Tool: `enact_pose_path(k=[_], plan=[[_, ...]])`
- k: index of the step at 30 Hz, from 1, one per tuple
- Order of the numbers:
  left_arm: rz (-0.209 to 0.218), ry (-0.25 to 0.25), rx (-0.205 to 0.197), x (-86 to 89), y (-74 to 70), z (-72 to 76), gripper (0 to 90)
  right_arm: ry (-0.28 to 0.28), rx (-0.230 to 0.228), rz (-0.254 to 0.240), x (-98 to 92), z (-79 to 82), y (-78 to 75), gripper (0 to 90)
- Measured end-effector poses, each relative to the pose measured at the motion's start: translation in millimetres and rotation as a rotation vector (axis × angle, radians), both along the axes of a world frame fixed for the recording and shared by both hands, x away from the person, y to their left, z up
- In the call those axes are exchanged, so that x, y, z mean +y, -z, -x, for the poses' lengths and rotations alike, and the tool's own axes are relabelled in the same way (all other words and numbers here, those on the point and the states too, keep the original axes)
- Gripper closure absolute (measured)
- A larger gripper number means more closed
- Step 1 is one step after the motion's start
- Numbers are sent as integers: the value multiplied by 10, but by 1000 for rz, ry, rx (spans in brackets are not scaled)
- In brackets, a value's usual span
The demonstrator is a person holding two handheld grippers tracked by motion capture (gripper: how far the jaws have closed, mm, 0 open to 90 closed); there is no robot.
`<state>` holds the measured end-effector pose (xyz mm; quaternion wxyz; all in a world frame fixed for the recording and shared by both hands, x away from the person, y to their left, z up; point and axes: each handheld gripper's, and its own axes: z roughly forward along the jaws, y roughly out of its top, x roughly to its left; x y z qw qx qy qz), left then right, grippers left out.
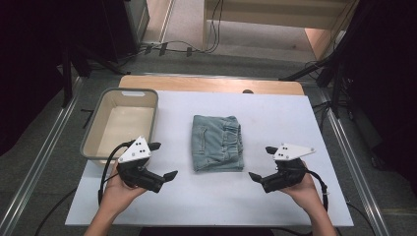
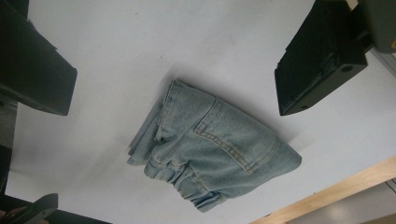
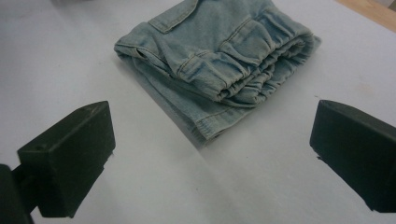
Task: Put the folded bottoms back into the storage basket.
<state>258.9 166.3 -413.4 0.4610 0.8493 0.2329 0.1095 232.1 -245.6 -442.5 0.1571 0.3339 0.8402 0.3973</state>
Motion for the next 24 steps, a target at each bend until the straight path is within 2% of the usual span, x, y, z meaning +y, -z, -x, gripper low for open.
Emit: enact_pose_path(k=[6, 15, 24], plan=[[1, 0, 0, 1, -1, 1, 0, -16, 17, 33, 89, -31, 70, 0], [5, 0, 2, 2, -3, 2, 0, -28, 28, 48, 141, -61, 135, 32], [3, 2, 6, -7, 8, -1, 0, -38, 42, 94, 223, -114, 228, 42]])
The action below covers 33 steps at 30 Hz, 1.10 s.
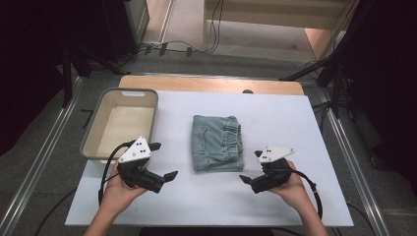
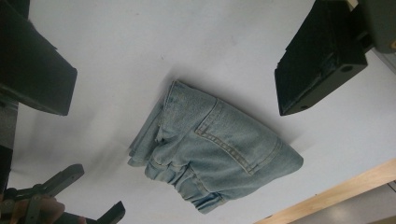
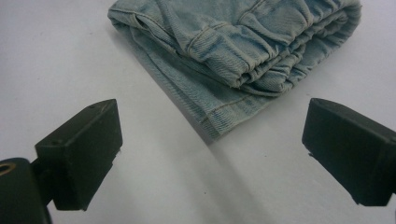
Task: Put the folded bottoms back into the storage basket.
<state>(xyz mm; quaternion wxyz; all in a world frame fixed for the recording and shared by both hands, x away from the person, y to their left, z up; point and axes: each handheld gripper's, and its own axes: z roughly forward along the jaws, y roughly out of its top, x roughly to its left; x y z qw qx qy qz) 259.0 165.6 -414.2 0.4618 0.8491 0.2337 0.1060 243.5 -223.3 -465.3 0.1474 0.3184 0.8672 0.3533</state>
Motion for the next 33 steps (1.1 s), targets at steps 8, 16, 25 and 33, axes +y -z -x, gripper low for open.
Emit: enact_pose_path(k=[8, 16, 25, 33], plan=[[-7, 2, 0, -8, 5, 1, 0, -4, 17, 33, 70, -31, 78, 69], [-6, 0, -1, -8, 4, 3, 0, -9, 28, 51, 114, -73, 138, 75], [-8, -2, -4, -11, 13, -1, 0, -26, 1, 103, 216, -109, 230, 147], [-17, 1, 2, -33, 39, -7, 0, -26, 8, 94, 250, -177, 313, 282]])
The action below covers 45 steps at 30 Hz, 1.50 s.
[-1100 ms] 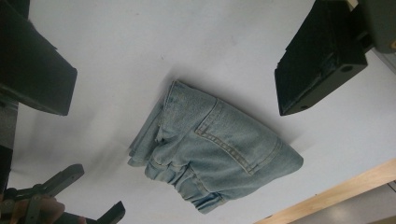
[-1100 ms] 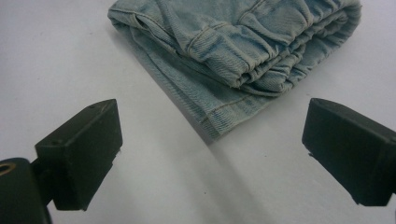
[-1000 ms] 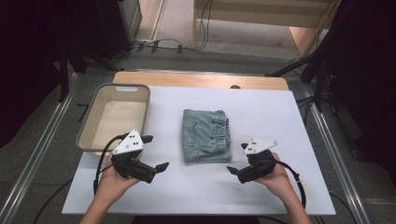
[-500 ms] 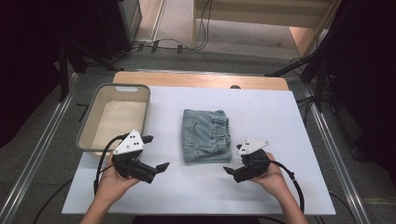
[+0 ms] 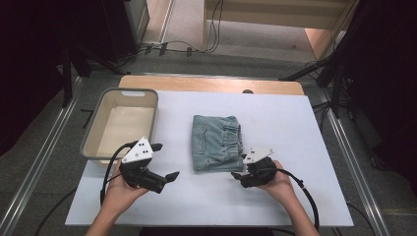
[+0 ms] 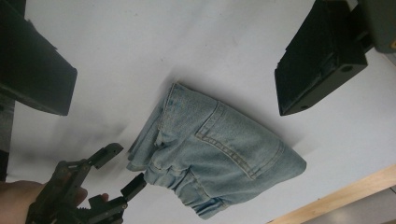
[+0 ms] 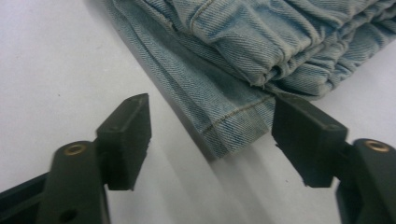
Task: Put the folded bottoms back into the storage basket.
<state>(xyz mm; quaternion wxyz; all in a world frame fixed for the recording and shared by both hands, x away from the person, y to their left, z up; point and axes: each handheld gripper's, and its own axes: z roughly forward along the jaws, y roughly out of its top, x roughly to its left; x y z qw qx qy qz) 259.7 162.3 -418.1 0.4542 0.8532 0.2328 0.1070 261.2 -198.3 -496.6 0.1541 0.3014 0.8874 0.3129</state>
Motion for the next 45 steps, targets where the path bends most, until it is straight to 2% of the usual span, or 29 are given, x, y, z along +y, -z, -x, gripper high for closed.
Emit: enact_pose_path(k=[3, 5, 6, 7, 9, 15, 21, 23, 26, 31, 35, 45], plan=[[3, -2, 3, 0, 2, 1, 0, -1, 2, 9, 10, -27, 41, 336], [3, -2, 3, -1, 3, 1, 0, -5, 17, 18, 17, -52, 83, 419], [2, -1, 3, -1, 5, 0, 0, -5, 17, 18, 17, -52, 83, 419], [2, -1, 3, -2, 7, -1, 0, -6, 9, 37, 25, -66, 107, 460], [-2, 1, 1, 0, 10, -5, 0, 1, 3, 31, 20, -66, 116, 507], [2, -1, 6, -4, 17, -4, 0, -10, -42, 51, 25, -43, 135, 543], [1, 2, 7, -11, 16, 3, 0, 41, -55, 81, 82, 6, 131, 516], [-1, 4, 10, -17, 22, 3, 0, 40, -43, 59, 59, -8, 141, 515], [-5, 5, 8, -22, 27, 0, 0, 43, -29, 53, 53, -9, 140, 524], [-7, 6, 14, -31, 39, -3, 0, 35, 11, 6, 18, -23, 145, 647], [-9, 6, 20, -50, 59, -10, 0, 36, 11, 6, 5, -37, 141, 714], [-14, 13, 21, -152, 69, -54, 0, 29, 32, -6, -11, -71, 133, 725]])
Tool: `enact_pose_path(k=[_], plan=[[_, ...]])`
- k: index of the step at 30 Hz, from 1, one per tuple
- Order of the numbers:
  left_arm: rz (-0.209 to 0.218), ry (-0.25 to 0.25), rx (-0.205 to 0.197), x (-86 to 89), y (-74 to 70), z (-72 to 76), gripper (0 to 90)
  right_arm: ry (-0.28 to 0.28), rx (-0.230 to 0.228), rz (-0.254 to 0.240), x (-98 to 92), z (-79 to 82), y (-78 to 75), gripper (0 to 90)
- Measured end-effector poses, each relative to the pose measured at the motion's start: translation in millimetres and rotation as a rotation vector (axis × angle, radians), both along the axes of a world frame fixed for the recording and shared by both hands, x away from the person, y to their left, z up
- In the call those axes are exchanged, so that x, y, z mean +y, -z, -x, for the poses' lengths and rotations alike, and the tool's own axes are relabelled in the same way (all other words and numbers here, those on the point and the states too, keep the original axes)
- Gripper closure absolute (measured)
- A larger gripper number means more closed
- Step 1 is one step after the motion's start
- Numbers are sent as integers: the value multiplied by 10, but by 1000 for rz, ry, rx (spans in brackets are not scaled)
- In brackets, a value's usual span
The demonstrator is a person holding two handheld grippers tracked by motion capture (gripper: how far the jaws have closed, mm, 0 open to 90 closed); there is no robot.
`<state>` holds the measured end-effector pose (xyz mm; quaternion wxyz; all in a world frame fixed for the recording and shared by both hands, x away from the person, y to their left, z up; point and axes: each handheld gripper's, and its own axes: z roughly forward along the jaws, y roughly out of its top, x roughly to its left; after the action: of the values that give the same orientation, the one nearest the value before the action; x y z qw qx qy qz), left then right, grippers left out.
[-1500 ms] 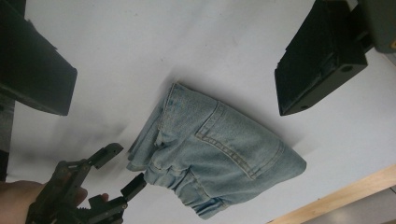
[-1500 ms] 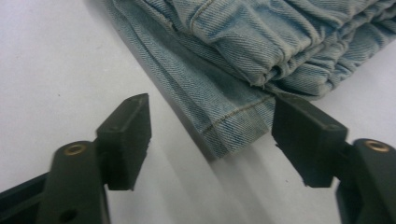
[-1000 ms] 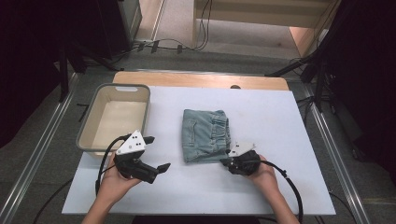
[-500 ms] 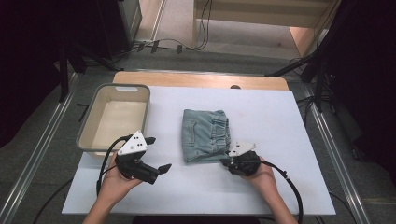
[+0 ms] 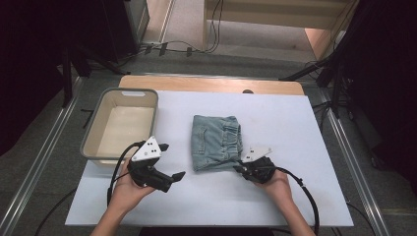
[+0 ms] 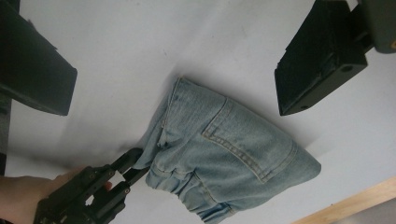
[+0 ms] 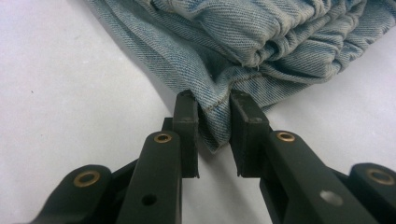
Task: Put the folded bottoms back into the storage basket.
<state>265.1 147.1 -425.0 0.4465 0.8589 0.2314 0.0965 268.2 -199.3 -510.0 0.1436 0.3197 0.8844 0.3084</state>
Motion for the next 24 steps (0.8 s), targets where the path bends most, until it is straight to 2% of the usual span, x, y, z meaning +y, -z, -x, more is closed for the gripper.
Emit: enact_pose_path(k=[5, 19, 24], plan=[[14, 0, 7, -43, -39, -45, 0, -12, -12, 18, 12, 6, -2, 727], [14, -24, 22, -187, -83, -212, 0, -23, -9, 14, 2, -5, -3, 729], [24, -36, 30, -256, -98, -292, 0, -33, -25, 19, -5, -17, -3, 729]])
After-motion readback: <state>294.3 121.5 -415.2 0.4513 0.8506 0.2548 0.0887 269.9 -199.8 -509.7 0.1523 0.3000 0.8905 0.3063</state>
